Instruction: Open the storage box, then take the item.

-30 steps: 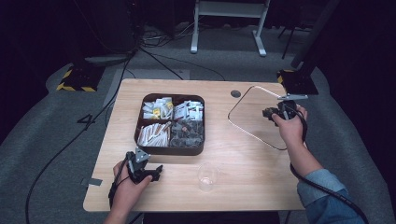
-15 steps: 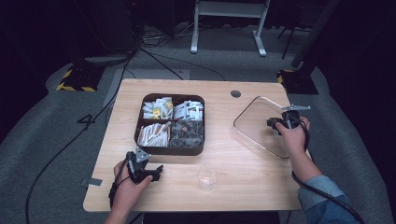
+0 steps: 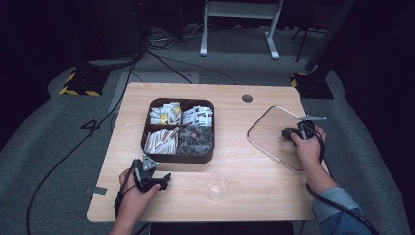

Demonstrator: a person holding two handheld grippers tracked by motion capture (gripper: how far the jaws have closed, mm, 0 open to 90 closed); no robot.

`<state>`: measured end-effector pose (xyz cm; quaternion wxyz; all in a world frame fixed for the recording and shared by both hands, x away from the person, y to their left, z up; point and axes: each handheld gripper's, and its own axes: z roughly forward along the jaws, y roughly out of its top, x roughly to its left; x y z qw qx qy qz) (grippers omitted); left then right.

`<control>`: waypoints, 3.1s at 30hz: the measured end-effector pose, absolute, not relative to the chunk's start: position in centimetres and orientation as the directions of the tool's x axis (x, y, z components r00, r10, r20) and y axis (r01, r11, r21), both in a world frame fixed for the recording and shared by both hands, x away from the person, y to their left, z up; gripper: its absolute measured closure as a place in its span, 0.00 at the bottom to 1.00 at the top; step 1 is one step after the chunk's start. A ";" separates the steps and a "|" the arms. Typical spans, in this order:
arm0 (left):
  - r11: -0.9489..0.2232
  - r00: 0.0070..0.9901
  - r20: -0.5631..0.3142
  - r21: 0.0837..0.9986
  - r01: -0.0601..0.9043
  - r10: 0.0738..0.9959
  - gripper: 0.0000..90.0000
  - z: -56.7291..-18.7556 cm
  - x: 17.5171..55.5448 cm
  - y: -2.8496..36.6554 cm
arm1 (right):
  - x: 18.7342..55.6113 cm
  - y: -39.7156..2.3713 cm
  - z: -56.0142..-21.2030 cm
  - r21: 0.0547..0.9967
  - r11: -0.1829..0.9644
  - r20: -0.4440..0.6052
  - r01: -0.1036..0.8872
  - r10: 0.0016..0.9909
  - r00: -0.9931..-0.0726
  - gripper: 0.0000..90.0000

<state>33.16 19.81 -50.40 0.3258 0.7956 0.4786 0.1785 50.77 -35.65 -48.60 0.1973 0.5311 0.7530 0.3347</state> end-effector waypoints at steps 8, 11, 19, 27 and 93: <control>-0.328 0.476 -0.028 0.690 0.645 0.879 0.16 -50.4 33.1 19.8 | 50.6 -35.9 -48.9 0.721 0.200 0.063 0.664 0.935 -0.350 0.65; -0.327 0.476 -0.030 0.690 0.646 0.879 0.16 -50.4 33.1 19.8 | 50.6 -35.9 -48.8 0.733 0.174 0.097 0.658 0.930 -0.355 0.56; -0.334 0.479 -0.021 0.690 0.642 0.878 0.16 -50.4 33.1 19.8 | 50.7 -35.9 -47.2 0.757 0.203 0.064 0.621 0.923 -0.380 0.49; -0.327 0.476 -0.028 0.691 0.644 0.879 0.16 -50.4 33.0 19.7 | 50.8 -34.5 -44.8 0.787 0.224 0.059 0.575 0.900 -0.432 0.49; -0.315 0.458 -0.027 0.689 0.653 0.889 0.15 -50.4 32.9 19.5 | 49.6 -6.3 -43.0 0.771 0.533 0.118 0.349 0.418 -0.901 0.45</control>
